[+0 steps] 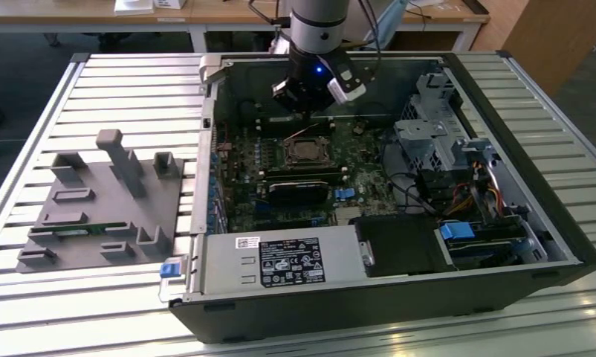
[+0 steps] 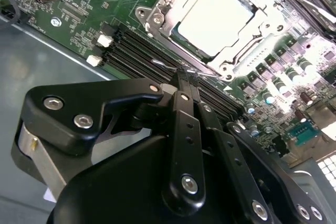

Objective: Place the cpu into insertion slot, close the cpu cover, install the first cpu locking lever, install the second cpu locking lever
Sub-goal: 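Install the first cpu locking lever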

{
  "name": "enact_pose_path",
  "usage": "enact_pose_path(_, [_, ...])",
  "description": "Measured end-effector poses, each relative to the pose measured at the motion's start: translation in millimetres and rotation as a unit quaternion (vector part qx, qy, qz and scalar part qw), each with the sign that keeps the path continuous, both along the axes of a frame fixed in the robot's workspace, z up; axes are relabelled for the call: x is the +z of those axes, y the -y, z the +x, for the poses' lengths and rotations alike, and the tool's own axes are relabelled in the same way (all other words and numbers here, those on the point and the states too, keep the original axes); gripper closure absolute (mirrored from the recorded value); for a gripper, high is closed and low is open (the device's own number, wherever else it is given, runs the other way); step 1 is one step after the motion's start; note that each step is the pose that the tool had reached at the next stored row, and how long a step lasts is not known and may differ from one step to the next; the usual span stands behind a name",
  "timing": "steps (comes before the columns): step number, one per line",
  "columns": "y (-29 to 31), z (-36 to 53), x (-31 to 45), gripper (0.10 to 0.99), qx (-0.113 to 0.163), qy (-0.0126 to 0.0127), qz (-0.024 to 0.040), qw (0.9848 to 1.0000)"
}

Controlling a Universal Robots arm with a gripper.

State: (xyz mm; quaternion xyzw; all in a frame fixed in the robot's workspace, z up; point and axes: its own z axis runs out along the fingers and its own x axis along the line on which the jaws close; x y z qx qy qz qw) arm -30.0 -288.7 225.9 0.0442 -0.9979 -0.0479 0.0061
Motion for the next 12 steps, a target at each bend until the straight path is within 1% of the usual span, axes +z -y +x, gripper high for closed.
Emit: enact_pose_path(12, [-2.1, 5.3, -2.5, 0.98, 0.0, 0.0, 0.0002, 1.0])
